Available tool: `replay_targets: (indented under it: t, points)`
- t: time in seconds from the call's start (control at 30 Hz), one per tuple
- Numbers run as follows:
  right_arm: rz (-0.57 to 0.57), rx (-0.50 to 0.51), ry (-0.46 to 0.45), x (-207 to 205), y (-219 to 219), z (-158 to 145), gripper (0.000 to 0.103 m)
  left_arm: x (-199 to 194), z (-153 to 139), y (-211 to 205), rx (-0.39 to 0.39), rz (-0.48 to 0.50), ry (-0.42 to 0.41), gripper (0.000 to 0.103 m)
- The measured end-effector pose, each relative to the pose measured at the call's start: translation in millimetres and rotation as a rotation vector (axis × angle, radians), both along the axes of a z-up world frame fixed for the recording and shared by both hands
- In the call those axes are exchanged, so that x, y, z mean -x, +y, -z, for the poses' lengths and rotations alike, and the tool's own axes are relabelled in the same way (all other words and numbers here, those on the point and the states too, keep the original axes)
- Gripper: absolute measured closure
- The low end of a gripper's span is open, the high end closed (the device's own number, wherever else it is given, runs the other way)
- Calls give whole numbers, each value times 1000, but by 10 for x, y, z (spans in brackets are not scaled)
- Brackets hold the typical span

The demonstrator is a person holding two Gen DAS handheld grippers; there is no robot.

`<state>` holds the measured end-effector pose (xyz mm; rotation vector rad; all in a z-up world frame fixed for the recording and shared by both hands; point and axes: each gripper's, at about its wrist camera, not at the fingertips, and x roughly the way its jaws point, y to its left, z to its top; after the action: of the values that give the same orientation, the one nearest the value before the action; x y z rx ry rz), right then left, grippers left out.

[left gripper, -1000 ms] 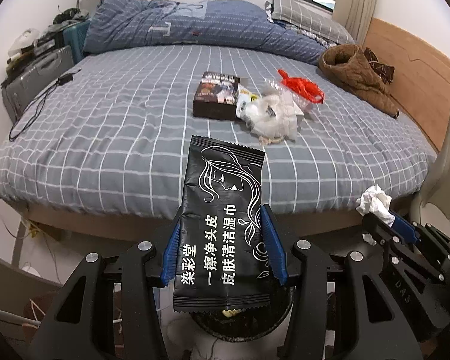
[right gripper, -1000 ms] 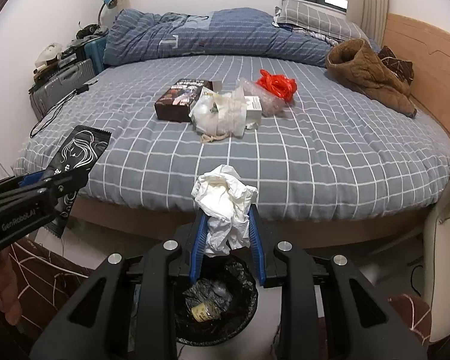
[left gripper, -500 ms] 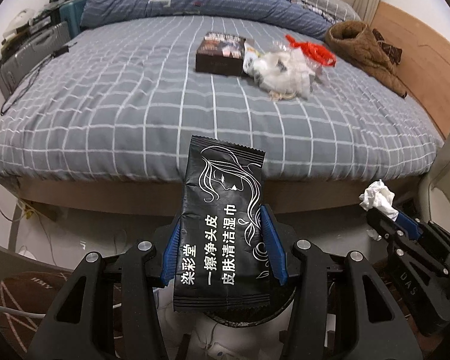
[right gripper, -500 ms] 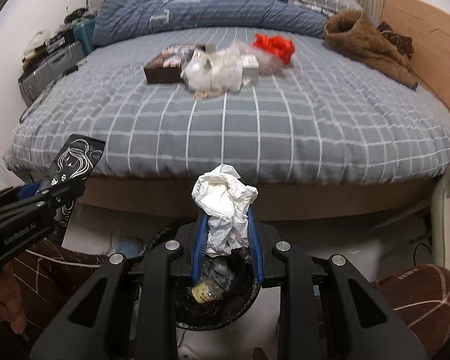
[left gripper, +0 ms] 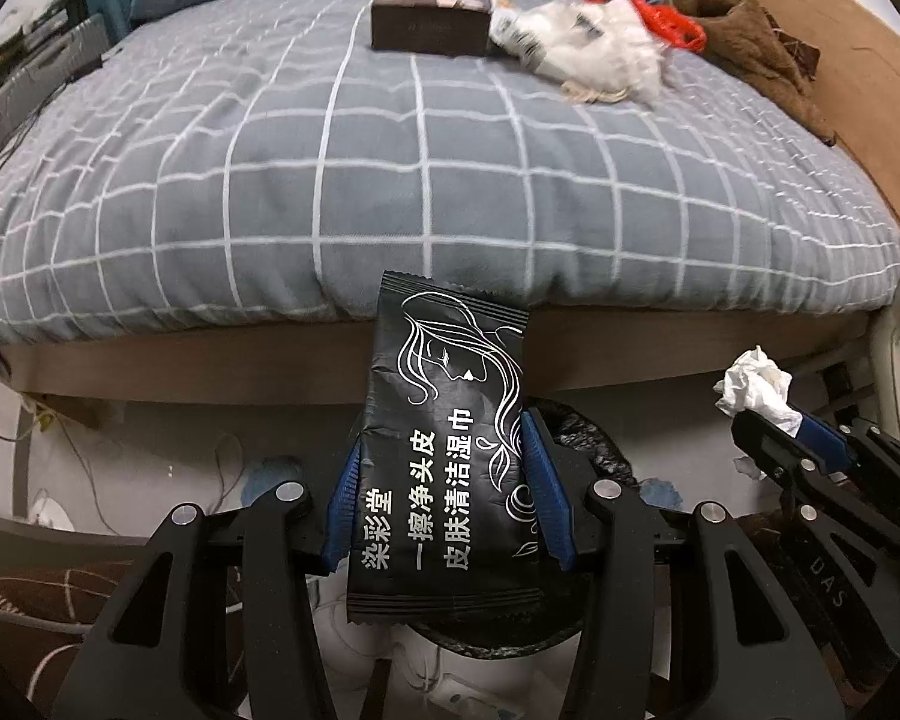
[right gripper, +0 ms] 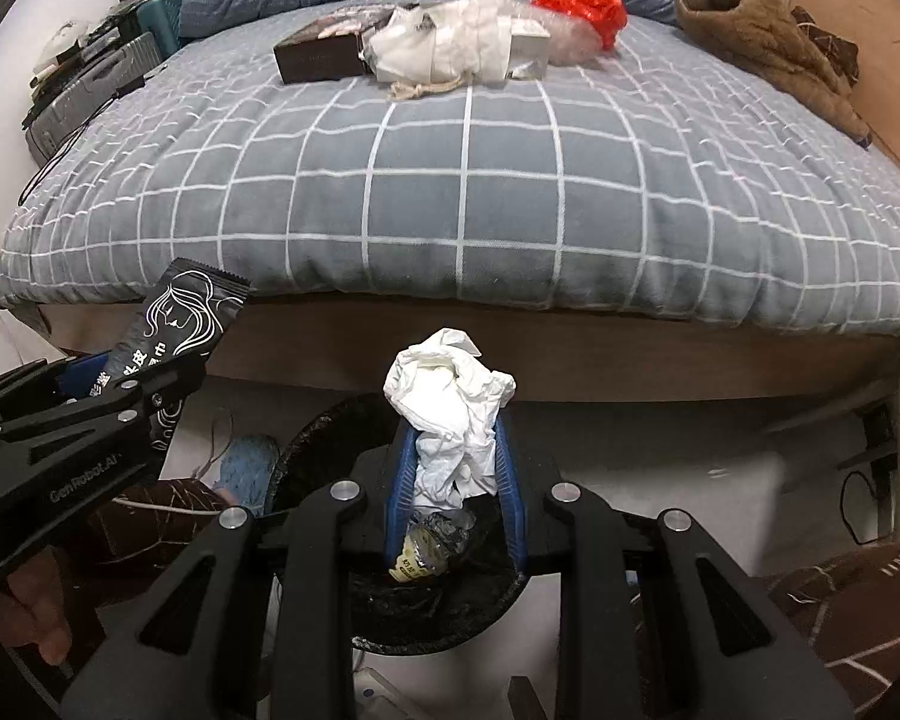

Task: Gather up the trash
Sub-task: 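Open right tool to drop the white tissue while left tool drops the black packet into bin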

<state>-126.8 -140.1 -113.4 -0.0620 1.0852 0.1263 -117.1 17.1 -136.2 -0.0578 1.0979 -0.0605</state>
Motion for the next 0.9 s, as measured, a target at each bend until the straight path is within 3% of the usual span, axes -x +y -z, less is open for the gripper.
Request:
replay_targets:
  t: [0.47,0.9]
  points:
    - [-73,15,186,-151,222,739,79,-137,582,219,-12,-34,138,55]
    - [-87,20,249,-230,394,1126,76,-101,851,539,1,-101,178,55]
